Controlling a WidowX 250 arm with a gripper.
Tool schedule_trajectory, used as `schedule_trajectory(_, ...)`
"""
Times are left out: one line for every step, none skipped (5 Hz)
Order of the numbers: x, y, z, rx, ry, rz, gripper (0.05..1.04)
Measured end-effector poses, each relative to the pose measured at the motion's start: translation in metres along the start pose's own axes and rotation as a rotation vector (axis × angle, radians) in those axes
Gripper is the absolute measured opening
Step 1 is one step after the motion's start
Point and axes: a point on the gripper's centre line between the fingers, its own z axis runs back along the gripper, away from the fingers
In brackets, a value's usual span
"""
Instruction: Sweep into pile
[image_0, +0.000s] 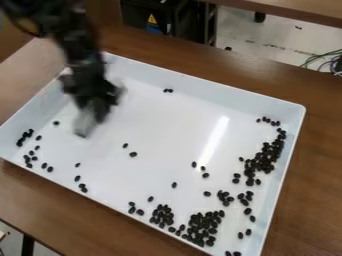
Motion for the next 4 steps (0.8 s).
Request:
schedule_trajectory(0.002,-0.047,-0.005,-0.003,0.018,-0.085,0.359)
schedule_trajectory(0.001,-0.093,-0.009,-0.005,0.011,-0.188,0.359)
schedule_trajectory(-0.007,-0.143,-0.011,-0.010,0.012,-0.279,0.359)
schedule_trajectory(-0.013,-0.186,-0.011,-0.011,0.007,-0.350,0.359)
